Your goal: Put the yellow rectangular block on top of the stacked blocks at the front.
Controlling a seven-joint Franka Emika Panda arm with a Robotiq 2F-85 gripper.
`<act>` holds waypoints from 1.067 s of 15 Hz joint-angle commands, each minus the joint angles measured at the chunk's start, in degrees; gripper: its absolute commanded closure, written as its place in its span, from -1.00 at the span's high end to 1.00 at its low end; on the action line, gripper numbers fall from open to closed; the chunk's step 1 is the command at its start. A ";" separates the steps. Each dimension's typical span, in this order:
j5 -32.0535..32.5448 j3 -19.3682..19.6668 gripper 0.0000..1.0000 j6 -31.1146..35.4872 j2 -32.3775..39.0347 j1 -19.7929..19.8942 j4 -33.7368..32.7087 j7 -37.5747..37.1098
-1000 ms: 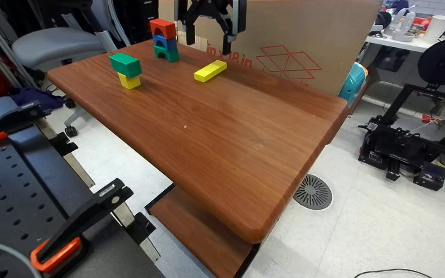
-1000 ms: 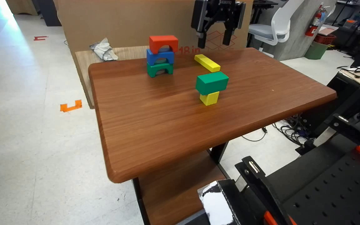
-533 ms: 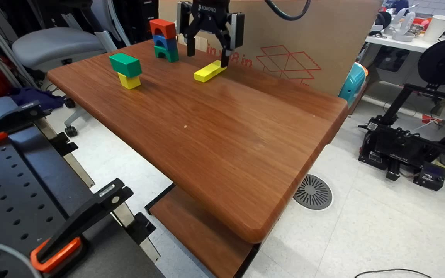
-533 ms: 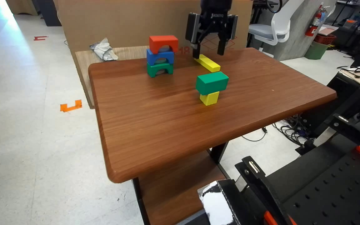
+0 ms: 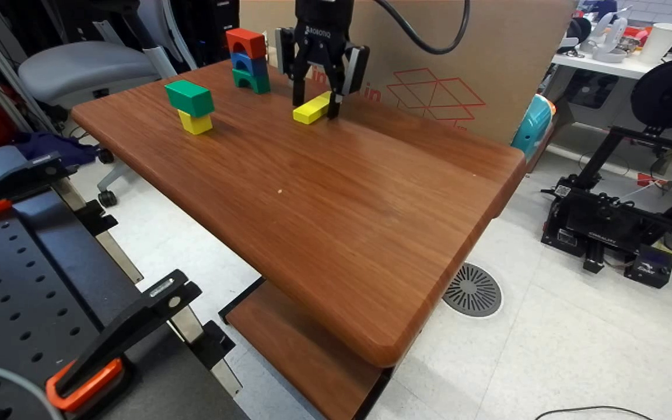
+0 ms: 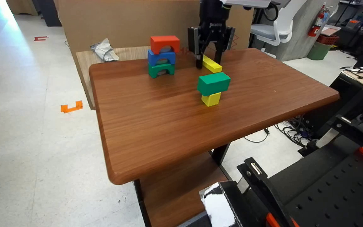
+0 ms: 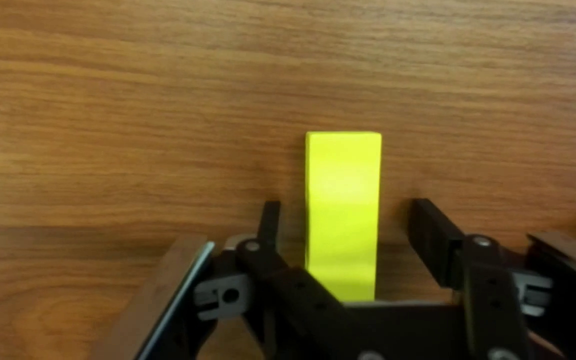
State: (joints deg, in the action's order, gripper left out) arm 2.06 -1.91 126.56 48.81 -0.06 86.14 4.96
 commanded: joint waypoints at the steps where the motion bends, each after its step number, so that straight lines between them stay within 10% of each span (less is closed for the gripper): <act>1: -0.61 -0.04 -0.25 -2.21 1.36 -0.09 -2.91 -0.16; 5: -0.71 -0.19 -0.83 -2.63 -0.07 0.05 -1.65 0.12; 16: -0.20 -0.33 -0.83 -0.12 -15.60 -0.05 16.37 0.34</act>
State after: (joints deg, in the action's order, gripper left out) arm 2.05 -2.26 124.69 40.57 -0.07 93.85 5.17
